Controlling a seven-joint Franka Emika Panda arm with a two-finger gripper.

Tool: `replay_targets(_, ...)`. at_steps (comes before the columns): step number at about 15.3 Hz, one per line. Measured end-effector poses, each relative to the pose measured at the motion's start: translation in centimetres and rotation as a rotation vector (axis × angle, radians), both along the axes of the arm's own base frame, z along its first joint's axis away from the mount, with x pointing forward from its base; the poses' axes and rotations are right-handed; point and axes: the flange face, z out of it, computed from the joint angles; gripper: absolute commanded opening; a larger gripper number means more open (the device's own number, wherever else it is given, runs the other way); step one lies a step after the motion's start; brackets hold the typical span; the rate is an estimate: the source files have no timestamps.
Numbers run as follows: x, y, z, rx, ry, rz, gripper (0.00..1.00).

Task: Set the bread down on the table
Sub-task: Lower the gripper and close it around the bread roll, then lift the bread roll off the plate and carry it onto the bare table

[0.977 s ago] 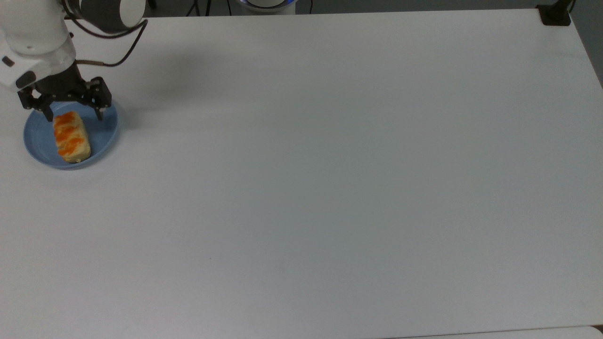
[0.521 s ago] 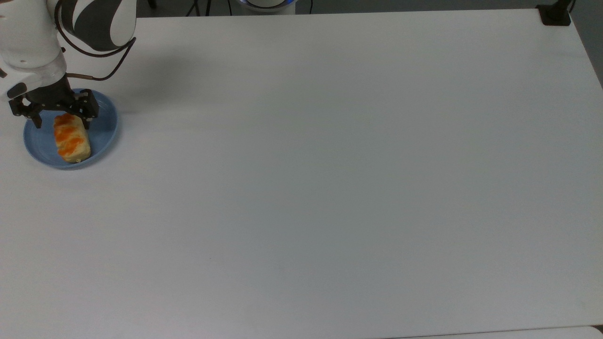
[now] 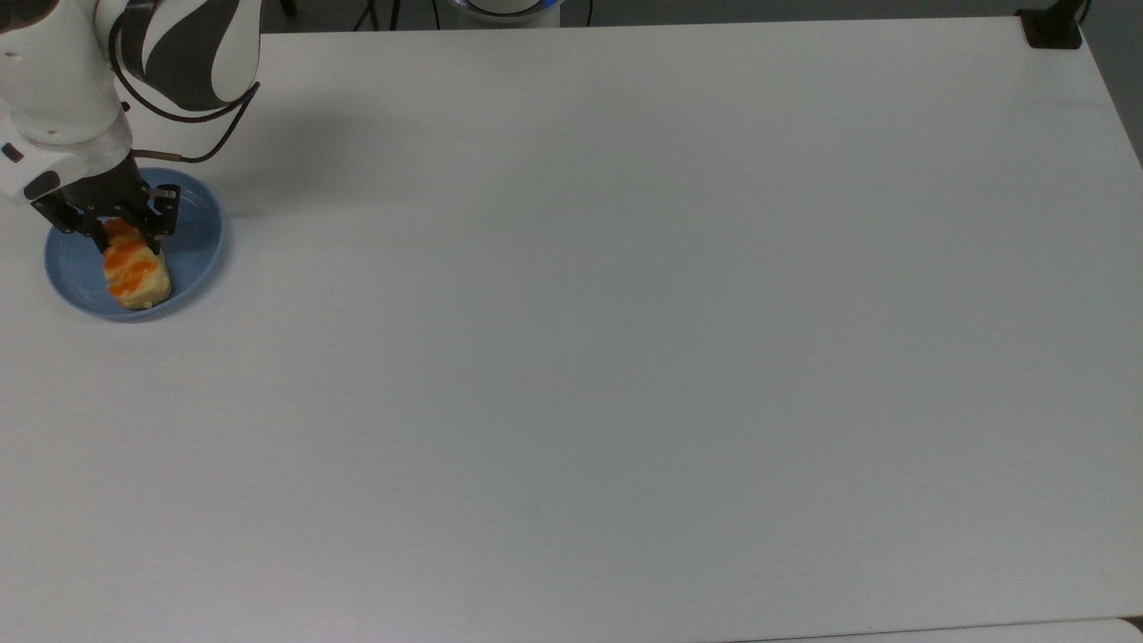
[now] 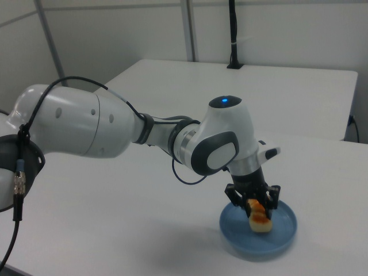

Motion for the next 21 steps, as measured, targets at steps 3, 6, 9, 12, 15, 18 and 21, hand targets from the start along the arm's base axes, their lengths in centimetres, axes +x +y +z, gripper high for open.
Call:
replay_targets(3,-0.1,0.6,3.3,0.005,0.006,-0.001,0.49)
replay_targets(6,0.5,6.1,9.1,0.049,0.057,0.042,0.49)
replay_targets(9,2.6,15.8,12.0,0.076,0.072,0.029,0.49)
replay_targets(12,4.6,26.3,11.1,0.089,0.079,-0.022,0.49)
replay_targets(15,5.2,33.5,8.4,0.096,0.102,-0.078,0.49)
replay_targets(18,5.8,37.8,5.1,0.098,0.110,-0.143,0.49)
replay_targets(21,6.4,40.7,1.6,0.095,0.105,-0.165,0.60)
